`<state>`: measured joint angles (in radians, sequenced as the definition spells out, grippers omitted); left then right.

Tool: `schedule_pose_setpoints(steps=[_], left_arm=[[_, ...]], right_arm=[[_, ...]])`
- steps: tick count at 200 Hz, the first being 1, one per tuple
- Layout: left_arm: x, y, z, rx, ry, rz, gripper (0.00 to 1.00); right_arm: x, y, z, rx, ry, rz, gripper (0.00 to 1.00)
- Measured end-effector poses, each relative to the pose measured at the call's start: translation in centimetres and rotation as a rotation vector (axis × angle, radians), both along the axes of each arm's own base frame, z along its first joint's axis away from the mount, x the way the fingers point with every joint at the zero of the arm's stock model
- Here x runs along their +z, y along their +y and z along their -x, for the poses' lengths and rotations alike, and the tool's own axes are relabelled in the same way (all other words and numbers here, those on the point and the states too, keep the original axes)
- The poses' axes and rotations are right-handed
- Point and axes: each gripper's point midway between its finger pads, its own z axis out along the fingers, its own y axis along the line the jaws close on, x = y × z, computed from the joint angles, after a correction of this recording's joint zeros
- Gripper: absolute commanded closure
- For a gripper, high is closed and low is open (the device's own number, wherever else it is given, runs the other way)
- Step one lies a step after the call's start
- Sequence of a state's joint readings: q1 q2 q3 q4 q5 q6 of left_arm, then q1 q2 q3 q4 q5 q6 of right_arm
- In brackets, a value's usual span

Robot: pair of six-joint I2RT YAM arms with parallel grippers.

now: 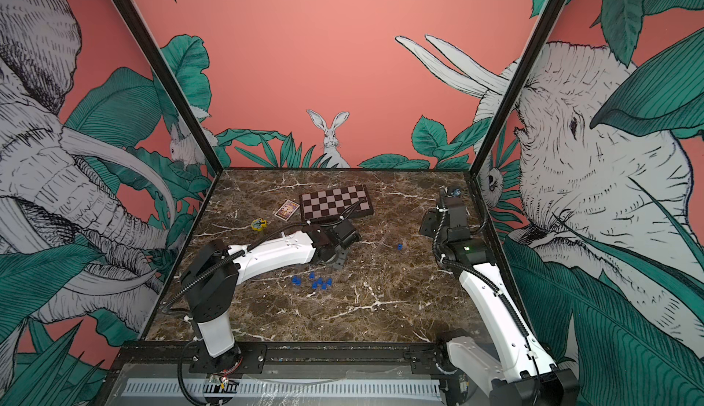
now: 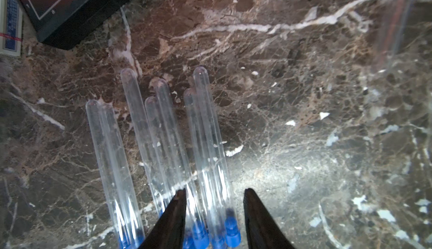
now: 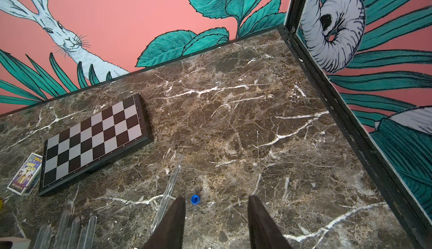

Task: Remove stoppers from test tubes
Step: Pick up the test tube at the center of the board.

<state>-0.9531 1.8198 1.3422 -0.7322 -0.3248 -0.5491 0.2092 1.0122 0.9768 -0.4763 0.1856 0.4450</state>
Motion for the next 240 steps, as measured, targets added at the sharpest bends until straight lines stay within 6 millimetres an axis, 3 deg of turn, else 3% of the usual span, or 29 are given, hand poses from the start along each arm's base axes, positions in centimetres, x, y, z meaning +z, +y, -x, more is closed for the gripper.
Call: schedule_pose_setpoints(steps=[47,95,128,153,179,204,223,240], left_arm=[[2.8,0.9,-1.6,-0.052,-0.038,-0.013,0.58],[5.1,6.4,-2.9,0.050,-0.060,-0.018,0.62],[5.1,9.6,-3.6,0.129,-0.043,-0.018,0.63],[4.3,10.3,-3.2,0.139,-0.021,-0.020,0.63],[5.4,10.8,-2.7,0.152,-0.068,0.030,0.63],[10.3,12.5,-2.8,0.203,-0.206,0.138,0.63],[14.6,14.0,-2.9,0.244,-0.334,0.218,0.63],[17.1,15.0,-2.4,0.262,-0.407,0.261,0.63]], right_arm=[[-0.1,0.3,0.0,0.016,0.004,-0.010,0.57],[-1.7,1.6,-0.5,0.067,0.058,-0.027,0.57],[-3.2,3.7,-1.1,0.141,0.122,-0.045,0.60],[-3.9,8.2,-1.3,0.268,0.173,-0.045,0.61],[-6.2,16.5,0.0,0.461,0.262,-0.030,0.61],[-10.2,22.5,3.0,0.576,0.385,0.008,0.61],[-12.6,25.7,5.0,0.621,0.460,0.039,0.61],[-14.0,28.0,6.1,0.641,0.498,0.051,0.62]])
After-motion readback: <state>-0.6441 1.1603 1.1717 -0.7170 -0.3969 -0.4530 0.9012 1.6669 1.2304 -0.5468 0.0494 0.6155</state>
